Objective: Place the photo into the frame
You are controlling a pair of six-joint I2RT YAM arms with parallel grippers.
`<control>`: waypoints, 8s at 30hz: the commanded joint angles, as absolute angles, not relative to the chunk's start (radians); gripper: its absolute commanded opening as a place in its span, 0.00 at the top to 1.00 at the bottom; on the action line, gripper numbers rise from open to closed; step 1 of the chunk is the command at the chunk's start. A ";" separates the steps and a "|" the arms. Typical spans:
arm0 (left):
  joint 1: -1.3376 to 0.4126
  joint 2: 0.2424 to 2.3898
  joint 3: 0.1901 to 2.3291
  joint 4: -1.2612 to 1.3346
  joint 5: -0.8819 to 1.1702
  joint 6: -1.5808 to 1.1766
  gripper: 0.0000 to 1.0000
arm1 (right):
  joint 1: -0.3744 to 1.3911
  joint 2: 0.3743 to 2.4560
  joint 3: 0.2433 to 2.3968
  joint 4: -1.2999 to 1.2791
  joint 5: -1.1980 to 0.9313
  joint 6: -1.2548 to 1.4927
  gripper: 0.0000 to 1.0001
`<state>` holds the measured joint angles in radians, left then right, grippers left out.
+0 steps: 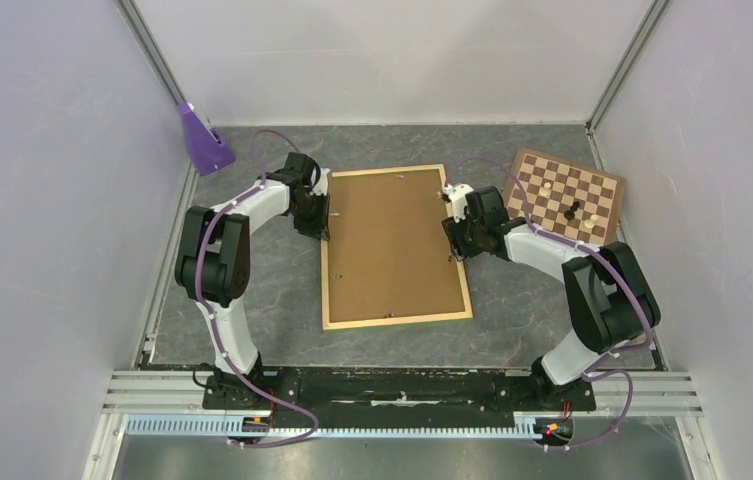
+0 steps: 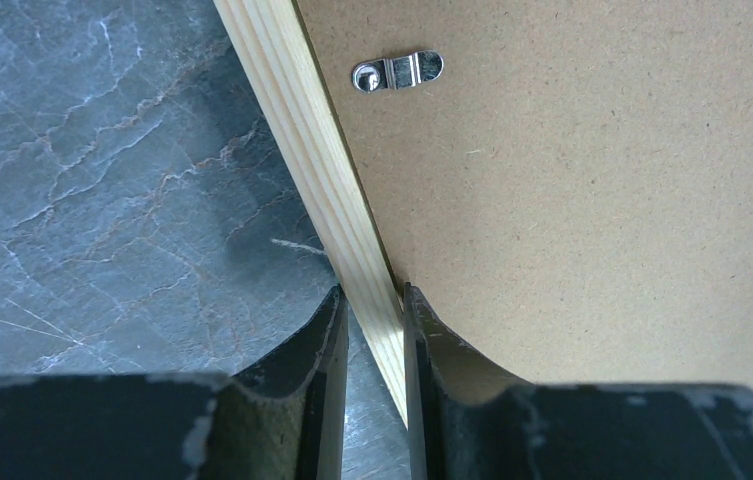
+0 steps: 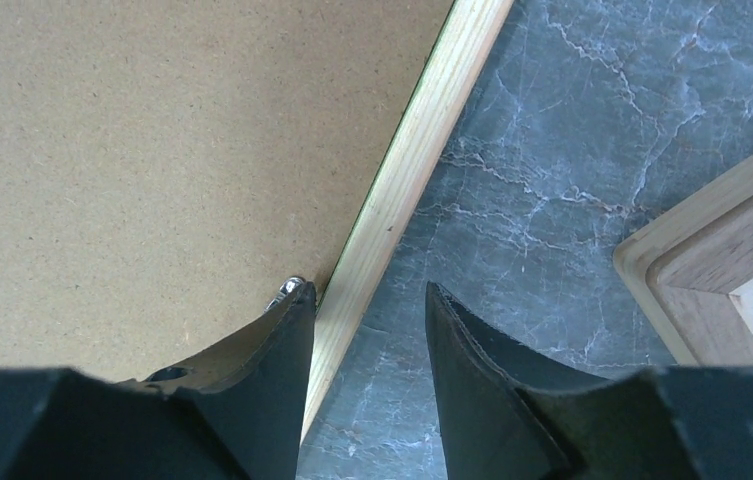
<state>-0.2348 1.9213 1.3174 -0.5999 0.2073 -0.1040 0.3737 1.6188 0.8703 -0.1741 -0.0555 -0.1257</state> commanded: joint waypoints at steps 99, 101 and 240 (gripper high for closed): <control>-0.222 1.859 1.333 -0.605 0.210 -0.032 0.98 | 0.329 1.785 0.900 -0.211 -0.203 -0.151 0.69; -0.222 1.856 1.333 -0.606 0.207 -0.032 0.98 | 0.330 1.789 0.905 -0.218 -0.193 -0.177 0.79; -0.253 1.880 1.340 -0.632 0.243 0.024 0.98 | 0.270 2.068 1.423 -0.146 -0.164 -0.029 0.67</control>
